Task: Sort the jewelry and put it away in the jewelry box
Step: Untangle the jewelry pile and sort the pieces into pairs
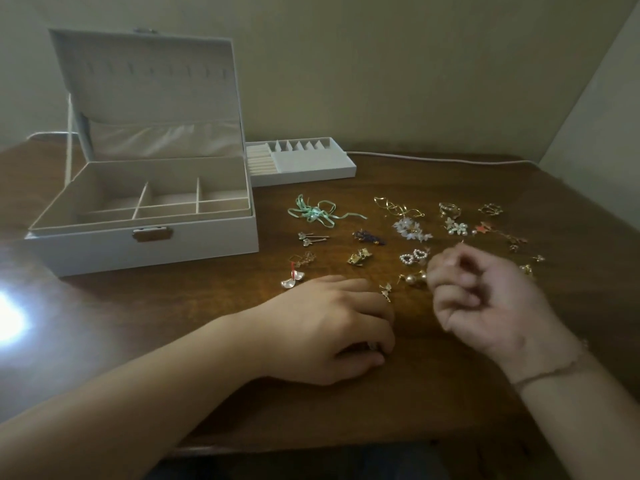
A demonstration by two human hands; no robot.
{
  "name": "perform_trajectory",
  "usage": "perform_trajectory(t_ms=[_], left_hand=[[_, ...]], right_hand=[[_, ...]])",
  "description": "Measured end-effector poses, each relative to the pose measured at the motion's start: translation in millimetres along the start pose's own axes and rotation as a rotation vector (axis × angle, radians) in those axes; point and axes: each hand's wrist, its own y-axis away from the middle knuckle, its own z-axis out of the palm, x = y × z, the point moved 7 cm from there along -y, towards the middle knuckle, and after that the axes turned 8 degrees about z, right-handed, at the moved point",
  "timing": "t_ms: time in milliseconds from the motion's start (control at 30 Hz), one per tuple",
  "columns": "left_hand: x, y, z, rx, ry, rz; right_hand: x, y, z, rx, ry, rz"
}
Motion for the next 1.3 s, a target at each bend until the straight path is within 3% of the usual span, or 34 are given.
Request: perform_trajectory(t_ms=[100,333,433,533,633,700,867,967,1033,1167,1300], left_hand=[[-4,21,-8,0.012,-0.032,-0.028],[-8,70,-18,0.039,0.014,-0.113],[-11,89,-23,0.051,0.038,-0.143],[-18,112,-29,0.061,0.046,-0.188],[-25,133,-37,0.088,0.032,-0.227],[-28,142,-42,0.116,0.031,-0.247],[-33,148,-53,0.159,0.087,-0.289],[-48,147,-81,0.352,0.14,-0.323],[-65,147,-105,0.473,0.054,-0.354],[-78,144,-125,0.629,-0.13,-0.346],[-74,147,-106,0.555,-0.079,-0.284]], right_hand=[[14,-1,8,-0.041,0.346,0.066],[19,0,42,-0.019,1.487,-0.132],[40,1,55,-0.036,1.842,-0.167],[68,-1,73,-0.084,2.074,-0.342],[95,-2,93,-0.128,2.143,-0.63],[110,-3,98,-0.185,2.138,-0.712],[121,-4,100,-0.232,2.187,-0.758],[115,3,115,-0.259,2.171,-0.837],[118,2,131,-0.311,2.176,-0.85],[152,-16,146,-0.418,2.419,-0.757],[165,-23,145,-0.489,2.415,-0.814]])
